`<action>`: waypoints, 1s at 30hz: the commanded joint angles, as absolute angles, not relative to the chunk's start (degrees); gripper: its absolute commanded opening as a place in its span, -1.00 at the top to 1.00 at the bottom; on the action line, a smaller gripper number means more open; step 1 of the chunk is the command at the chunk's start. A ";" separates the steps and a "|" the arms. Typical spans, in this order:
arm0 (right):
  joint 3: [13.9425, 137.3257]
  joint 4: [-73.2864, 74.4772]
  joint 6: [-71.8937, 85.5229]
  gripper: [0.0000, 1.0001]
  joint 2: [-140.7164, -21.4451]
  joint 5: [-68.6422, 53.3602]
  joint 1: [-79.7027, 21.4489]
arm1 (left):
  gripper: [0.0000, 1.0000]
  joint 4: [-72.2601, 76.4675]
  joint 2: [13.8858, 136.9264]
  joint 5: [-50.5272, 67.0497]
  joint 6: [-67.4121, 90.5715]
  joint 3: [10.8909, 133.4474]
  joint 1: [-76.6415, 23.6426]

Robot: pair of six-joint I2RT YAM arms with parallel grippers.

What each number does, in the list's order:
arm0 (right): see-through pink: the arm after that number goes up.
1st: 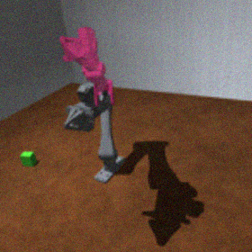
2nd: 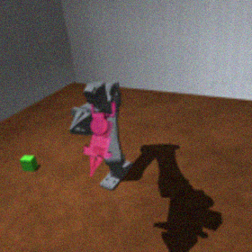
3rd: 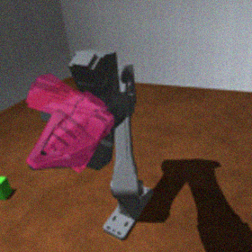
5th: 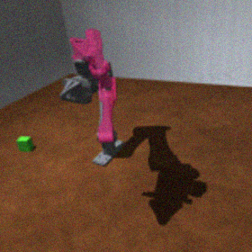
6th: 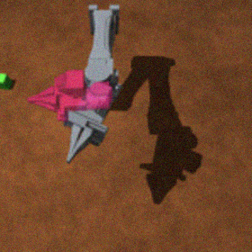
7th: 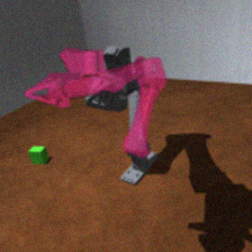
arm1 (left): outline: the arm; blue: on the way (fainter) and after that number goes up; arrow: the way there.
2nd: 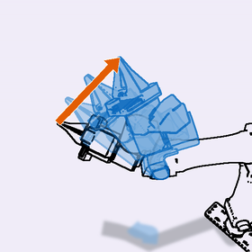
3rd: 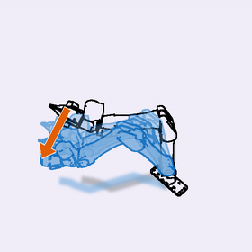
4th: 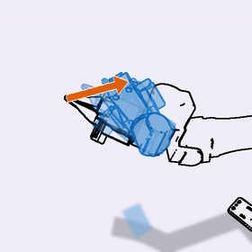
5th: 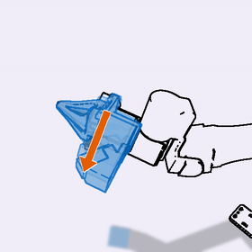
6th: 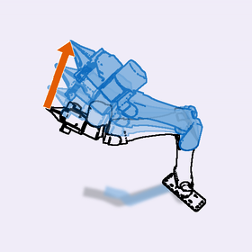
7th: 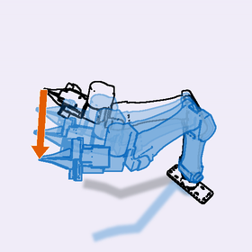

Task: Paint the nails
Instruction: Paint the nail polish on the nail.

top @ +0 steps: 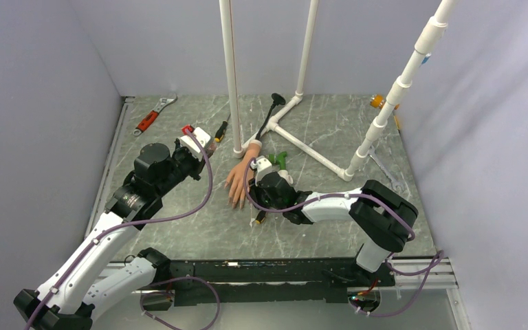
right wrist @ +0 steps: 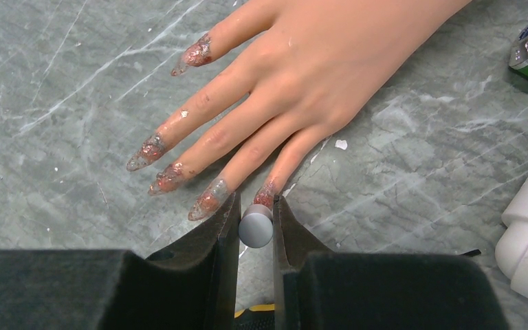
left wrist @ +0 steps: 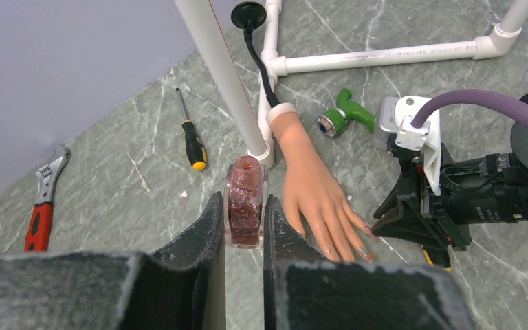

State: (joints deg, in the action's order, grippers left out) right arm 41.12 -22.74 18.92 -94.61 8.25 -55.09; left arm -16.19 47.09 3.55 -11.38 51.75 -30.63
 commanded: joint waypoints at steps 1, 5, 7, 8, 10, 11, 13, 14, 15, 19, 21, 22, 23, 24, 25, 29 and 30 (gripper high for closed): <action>40.89 -23.57 18.82 1.00 -93.61 7.13 -55.41 | 1.00 -14.83 46.71 3.17 -11.96 52.73 -30.63; 40.85 -23.34 18.61 1.00 -93.33 6.77 -55.46 | 1.00 -14.78 46.76 3.19 -12.00 52.73 -30.61; 40.80 -23.21 18.68 1.00 -93.27 6.66 -55.51 | 1.00 -14.79 46.80 3.23 -12.03 52.69 -30.60; 40.78 -23.25 18.64 1.00 -93.22 6.57 -55.47 | 1.00 -14.88 46.77 3.25 -12.02 52.73 -30.60; 40.74 -23.21 18.71 1.00 -93.19 6.51 -55.36 | 1.00 -14.79 46.76 3.21 -11.96 52.73 -30.64; 40.72 -23.20 18.79 1.00 -93.17 6.51 -55.41 | 1.00 -14.81 46.76 3.17 -11.95 52.71 -30.65; 40.46 -23.37 18.81 1.00 -92.96 6.50 -55.59 | 1.00 -14.79 46.76 3.14 -11.98 52.73 -30.60; 40.37 -23.45 18.81 1.00 -92.86 6.58 -55.55 | 1.00 -14.77 46.76 3.22 -11.96 52.67 -30.60; 40.40 -23.48 18.80 1.00 -92.77 6.59 -55.48 | 1.00 -14.82 46.76 3.23 -12.00 52.73 -30.63; 40.09 -23.61 18.85 1.00 -92.46 6.50 -55.62 | 1.00 -14.90 46.85 3.24 -12.00 52.73 -30.60; 40.02 -23.56 18.76 1.00 -92.33 6.63 -55.69 | 1.00 -14.94 46.76 3.15 -11.98 52.73 -30.66; 39.93 -23.62 18.67 1.00 -92.23 6.65 -55.67 | 1.00 -14.83 46.72 3.14 -12.00 52.71 -30.67; 39.84 -23.71 18.60 1.00 -92.13 6.68 -55.71 | 1.00 -14.84 46.70 3.16 -11.96 52.72 -30.64; 39.74 -23.85 18.60 1.00 -92.04 6.60 -55.75 | 1.00 -14.82 46.70 3.15 -11.95 52.72 -30.60; 39.73 -23.94 18.49 1.00 -91.95 6.59 -55.80 | 1.00 -14.81 46.74 3.15 -11.99 52.70 -30.61; 39.48 -24.21 18.29 1.00 -91.59 6.51 -55.90 | 1.00 -14.87 46.76 3.12 -11.97 52.73 -30.60; 39.34 -24.36 18.28 1.00 -91.52 6.52 -55.90 | 1.00 -14.82 46.70 3.13 -11.97 52.71 -30.59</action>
State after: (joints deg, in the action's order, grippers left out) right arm 39.99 -22.35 18.85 -93.93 6.92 -55.59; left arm -16.19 47.09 3.55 -11.38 51.75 -30.63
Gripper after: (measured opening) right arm 0.203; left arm 0.175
